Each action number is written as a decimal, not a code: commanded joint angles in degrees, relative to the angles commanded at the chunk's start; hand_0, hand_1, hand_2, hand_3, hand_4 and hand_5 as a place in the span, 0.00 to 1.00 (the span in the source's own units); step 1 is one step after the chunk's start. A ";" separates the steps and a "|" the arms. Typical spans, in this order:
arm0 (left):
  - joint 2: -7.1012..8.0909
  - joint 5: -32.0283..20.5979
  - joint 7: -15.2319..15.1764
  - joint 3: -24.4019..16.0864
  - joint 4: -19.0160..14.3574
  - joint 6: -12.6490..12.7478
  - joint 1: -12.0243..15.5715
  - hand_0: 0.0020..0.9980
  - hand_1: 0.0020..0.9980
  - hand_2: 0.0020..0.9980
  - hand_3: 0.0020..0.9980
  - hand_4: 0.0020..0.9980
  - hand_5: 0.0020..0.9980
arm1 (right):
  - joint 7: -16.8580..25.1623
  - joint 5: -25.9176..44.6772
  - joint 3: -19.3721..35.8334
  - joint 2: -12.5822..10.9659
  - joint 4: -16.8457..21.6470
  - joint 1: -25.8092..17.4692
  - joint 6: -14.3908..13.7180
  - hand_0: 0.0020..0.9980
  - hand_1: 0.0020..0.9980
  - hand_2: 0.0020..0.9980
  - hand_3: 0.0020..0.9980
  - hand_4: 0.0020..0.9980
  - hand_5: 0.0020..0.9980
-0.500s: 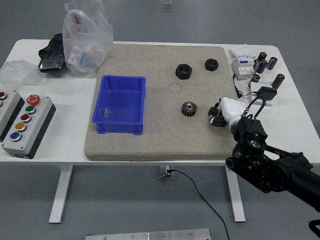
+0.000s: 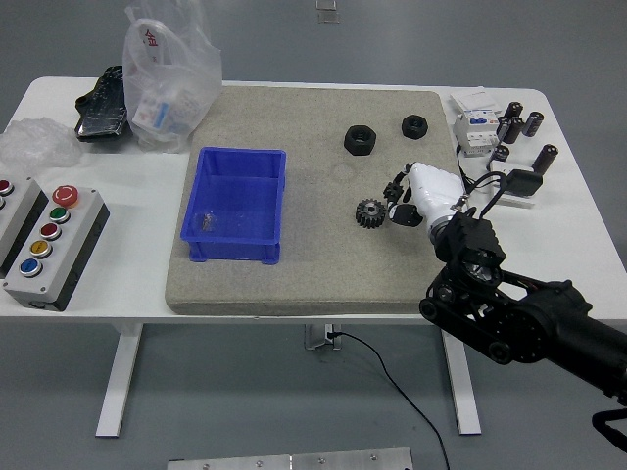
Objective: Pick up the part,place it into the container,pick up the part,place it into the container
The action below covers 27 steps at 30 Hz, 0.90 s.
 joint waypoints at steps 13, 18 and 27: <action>0.17 1.31 1.09 -1.20 0.00 -0.02 0.05 0.69 0.57 0.55 0.62 0.59 0.13 | 0.15 11.36 -8.42 6.90 5.78 7.11 -6.57 0.39 0.54 0.41 0.54 0.57 0.07; 0.42 1.94 1.51 -1.89 0.00 0.00 -0.03 0.69 0.58 0.55 0.62 0.59 0.13 | 1.93 14.77 -11.13 8.68 5.66 7.87 -6.77 0.40 0.56 0.43 0.56 0.59 0.04; 0.66 2.41 1.62 -2.23 0.00 -0.16 -0.34 0.69 0.58 0.55 0.62 0.59 0.13 | 4.57 15.68 -12.76 10.21 5.33 8.96 -6.38 0.45 0.67 0.73 0.75 0.52 0.25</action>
